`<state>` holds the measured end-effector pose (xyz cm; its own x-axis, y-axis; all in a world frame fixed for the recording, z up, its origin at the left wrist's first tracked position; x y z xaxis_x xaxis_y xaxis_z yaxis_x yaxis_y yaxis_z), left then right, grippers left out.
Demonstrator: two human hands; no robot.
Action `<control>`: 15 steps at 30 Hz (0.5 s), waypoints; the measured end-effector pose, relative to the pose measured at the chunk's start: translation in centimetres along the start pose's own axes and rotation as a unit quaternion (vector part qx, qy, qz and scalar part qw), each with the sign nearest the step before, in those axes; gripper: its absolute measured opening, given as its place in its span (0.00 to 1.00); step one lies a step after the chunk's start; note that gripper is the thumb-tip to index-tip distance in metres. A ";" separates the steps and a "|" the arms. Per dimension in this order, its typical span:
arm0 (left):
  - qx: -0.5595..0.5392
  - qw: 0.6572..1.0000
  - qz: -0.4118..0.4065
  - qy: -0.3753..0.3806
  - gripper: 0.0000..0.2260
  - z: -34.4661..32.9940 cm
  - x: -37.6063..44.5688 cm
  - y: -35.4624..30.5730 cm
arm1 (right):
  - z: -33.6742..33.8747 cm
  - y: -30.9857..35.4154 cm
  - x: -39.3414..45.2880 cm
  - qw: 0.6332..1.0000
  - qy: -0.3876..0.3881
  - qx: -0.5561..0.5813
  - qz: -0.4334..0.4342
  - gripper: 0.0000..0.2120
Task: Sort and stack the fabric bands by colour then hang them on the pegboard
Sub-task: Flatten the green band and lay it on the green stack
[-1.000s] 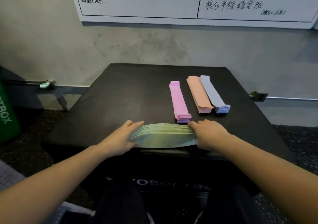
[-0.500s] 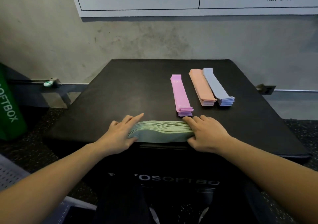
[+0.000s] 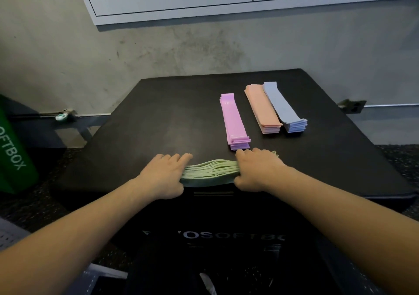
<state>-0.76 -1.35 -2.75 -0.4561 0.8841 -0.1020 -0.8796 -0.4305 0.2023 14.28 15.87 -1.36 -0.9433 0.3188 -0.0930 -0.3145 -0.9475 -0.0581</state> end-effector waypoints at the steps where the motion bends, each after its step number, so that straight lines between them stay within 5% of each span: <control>1: -0.017 1.000 -0.013 -0.007 0.31 -0.1 -0.1 0.2 | -0.4 0.6 0.1 1.000 -0.016 0.004 -0.012 0.24; 8: -0.036 0.994 -0.061 -0.077 0.29 -0.9 -0.4 1.1 | -1.7 -0.1 -0.5 0.994 -0.108 0.008 0.030 0.25; 15: -0.051 0.978 -0.123 -0.158 0.23 -0.9 0.2 1.3 | -1.5 -2.3 -0.9 0.993 -0.102 0.005 0.053 0.26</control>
<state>-2.11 -1.85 -3.40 -0.1786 0.9685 0.1735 -0.9737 -0.1994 0.1104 16.04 17.76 -2.59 -0.9727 0.2061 0.1062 -0.2121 -0.9760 -0.0490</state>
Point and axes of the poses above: each hand's wrist, its own x-axis towards the middle knuckle, its own z-axis out of the back of the hand, y = z × x, the point moved 3 cm from there along x, towards the middle knuckle, and after that the axes turned 4 degrees about -y, right-handed, at the moved point
